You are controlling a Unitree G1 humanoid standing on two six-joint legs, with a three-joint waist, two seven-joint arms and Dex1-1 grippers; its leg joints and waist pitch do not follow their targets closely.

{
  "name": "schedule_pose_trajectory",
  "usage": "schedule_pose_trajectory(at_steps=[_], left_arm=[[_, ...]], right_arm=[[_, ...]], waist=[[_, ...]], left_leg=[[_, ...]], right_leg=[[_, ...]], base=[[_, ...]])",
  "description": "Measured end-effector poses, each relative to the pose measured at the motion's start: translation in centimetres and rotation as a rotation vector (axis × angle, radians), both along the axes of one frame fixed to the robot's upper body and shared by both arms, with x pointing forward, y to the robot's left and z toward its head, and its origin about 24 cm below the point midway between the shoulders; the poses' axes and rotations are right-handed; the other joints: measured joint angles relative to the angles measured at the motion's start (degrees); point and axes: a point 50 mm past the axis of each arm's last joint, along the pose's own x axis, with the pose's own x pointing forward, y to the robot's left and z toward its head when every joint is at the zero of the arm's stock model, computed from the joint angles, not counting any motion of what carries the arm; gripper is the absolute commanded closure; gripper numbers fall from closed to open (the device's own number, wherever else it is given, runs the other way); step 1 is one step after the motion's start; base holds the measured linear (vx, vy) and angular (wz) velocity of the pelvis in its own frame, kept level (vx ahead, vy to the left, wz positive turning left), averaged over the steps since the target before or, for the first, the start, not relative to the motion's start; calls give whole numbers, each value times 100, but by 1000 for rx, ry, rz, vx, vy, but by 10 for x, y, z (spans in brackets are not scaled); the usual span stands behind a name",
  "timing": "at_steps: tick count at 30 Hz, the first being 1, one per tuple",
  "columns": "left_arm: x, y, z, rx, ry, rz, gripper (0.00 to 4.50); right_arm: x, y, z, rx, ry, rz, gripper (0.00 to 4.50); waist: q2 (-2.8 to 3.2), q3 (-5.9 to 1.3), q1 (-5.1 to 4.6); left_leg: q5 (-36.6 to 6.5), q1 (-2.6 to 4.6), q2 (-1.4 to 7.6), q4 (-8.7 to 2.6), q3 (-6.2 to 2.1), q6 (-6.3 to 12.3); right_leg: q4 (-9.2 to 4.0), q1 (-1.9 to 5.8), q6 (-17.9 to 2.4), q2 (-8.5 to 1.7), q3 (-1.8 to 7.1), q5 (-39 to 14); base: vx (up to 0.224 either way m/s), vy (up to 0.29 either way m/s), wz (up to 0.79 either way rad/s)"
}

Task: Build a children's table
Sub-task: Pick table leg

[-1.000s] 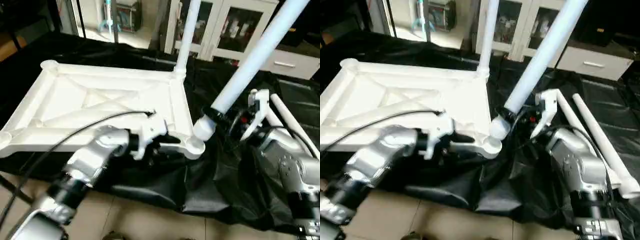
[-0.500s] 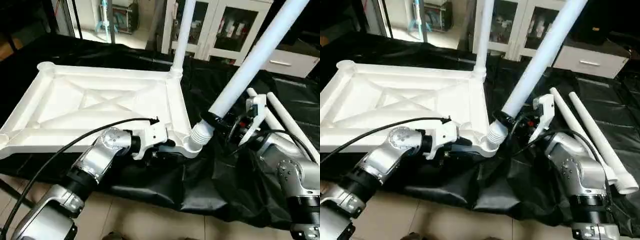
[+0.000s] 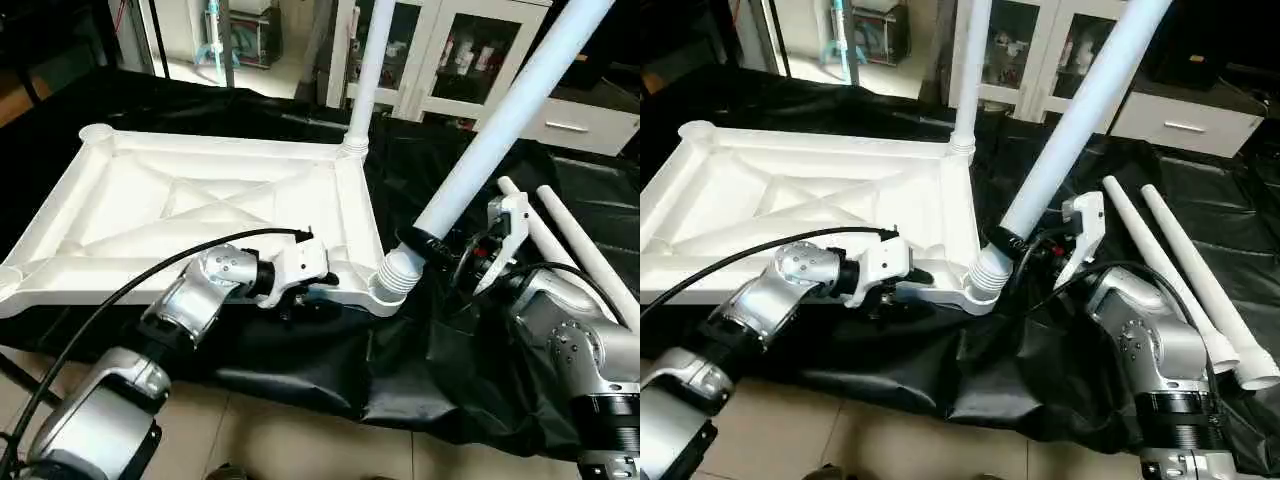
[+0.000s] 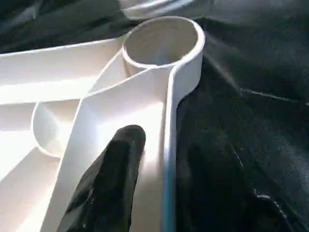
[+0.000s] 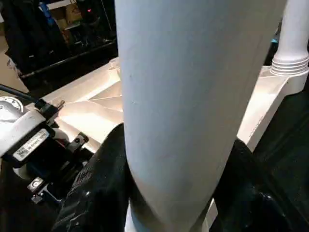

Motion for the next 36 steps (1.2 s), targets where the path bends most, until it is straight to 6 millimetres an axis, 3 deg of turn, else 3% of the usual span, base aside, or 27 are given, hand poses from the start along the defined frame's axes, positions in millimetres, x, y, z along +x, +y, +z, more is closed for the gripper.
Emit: schedule_pose_trajectory(at_steps=[3, 5, 7, 10, 26, 36], left_arm=[[1, 1, -2, 9, 15, -4, 220], [1, 1, -2, 12, 20, -14, 257], [2, 3, -2, 16, 25, -15, 257], [3, 4, -2, 18, 32, -17, 298], [4, 7, -2, 40, 28, -27, 427], [-2, 5, -2, 40, 9, -36, 450]], right_arm=[[0, 0, 0, -4, 0, -1, 267], [-1, 0, -1, -4, 0, -1, 267], [-2, 0, 0, -5, -3, 1, 267], [-2, 0, 0, -6, -6, 3, 267], [1, 9, 1, -56, -18, 51, 267], [3, 12, -2, -128, -5, 112, 267]], waist=[[32, -19, -4], [35, -21, -5], [36, -22, -11], [37, -22, -21], [38, -25, -55], [28, -28, -48]], left_leg=[[0, 6, 0, -1, 0, -1], [1, 7, 1, -2, 0, -1], [1, 8, 1, -3, 0, -1], [1, 8, 1, -3, 0, -1], [1, 7, 1, -7, -1, -1], [-1, 2, 2, -12, 3, 1]], right_leg=[[2, 3, 0, 0, 0, 0], [3, 3, -2, 0, 0, 1], [3, 3, -3, 0, 0, 2], [3, 3, -5, 0, 1, 3], [-3, 3, -5, 0, 0, 3], [-16, 2, -4, 0, 0, 1]], base=[[0, 0, 0], [0, 0, 0], [0, 0, 0], [0, 0, 0], [0, 0, 0], [0, 0, 0]])
